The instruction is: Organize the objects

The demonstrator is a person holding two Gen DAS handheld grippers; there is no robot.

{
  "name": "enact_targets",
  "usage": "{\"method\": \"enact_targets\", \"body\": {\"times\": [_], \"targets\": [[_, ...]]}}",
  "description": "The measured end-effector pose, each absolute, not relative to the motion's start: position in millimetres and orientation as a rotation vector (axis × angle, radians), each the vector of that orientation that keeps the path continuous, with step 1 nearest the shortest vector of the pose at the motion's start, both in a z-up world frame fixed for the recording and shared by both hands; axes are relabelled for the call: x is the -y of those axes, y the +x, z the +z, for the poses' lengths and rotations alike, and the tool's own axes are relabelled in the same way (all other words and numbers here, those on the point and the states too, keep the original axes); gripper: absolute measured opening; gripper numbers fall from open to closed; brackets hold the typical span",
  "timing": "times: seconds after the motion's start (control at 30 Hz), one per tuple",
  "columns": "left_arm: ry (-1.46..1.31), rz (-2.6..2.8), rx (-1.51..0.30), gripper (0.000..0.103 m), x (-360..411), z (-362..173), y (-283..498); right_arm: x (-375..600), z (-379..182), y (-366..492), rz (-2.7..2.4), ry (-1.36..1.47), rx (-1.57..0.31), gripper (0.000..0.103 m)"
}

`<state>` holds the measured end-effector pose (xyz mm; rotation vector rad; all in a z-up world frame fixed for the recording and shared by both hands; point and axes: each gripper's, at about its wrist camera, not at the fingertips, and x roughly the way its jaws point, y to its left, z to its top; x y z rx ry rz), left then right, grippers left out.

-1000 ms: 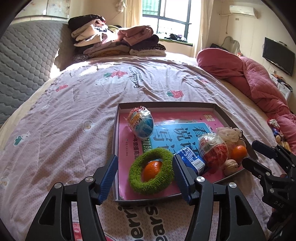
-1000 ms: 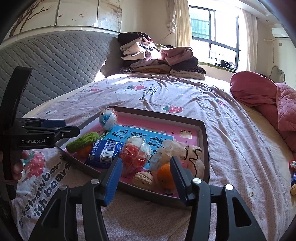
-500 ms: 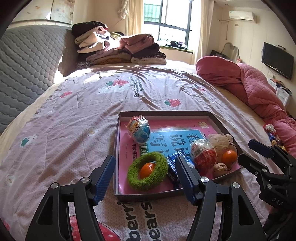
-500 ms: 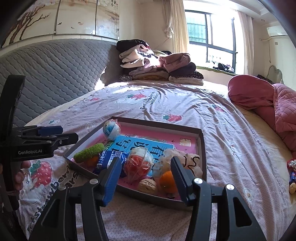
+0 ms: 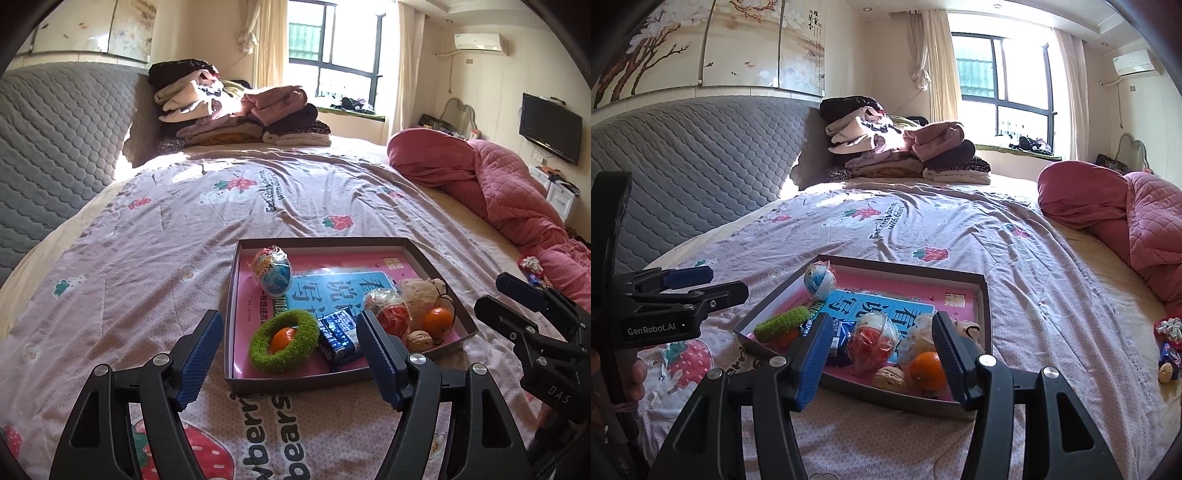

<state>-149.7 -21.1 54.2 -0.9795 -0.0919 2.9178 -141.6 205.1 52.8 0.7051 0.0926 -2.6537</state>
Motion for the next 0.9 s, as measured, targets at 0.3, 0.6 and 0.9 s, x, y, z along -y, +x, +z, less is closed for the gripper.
{"method": "enact_targets", "body": {"times": [0.3, 0.6, 0.9], "targets": [[-0.932, 2.984, 0.052, 0.077, 18.8, 60.7, -124.1, -204.7, 68.8, -121.9, -2.675, 0.646, -0.085, 0.061], [-0.903, 3.007, 0.061, 0.077, 14.4, 64.3, -97.4, -205.5, 75.9, -99.1, -2.694, 0.636, -0.065, 0.070], [-0.934, 3.018, 0.088, 0.077, 15.9, 58.8, -75.3, -205.5, 70.8, -81.6, -2.689, 0.679, -0.054, 0.071]]}}
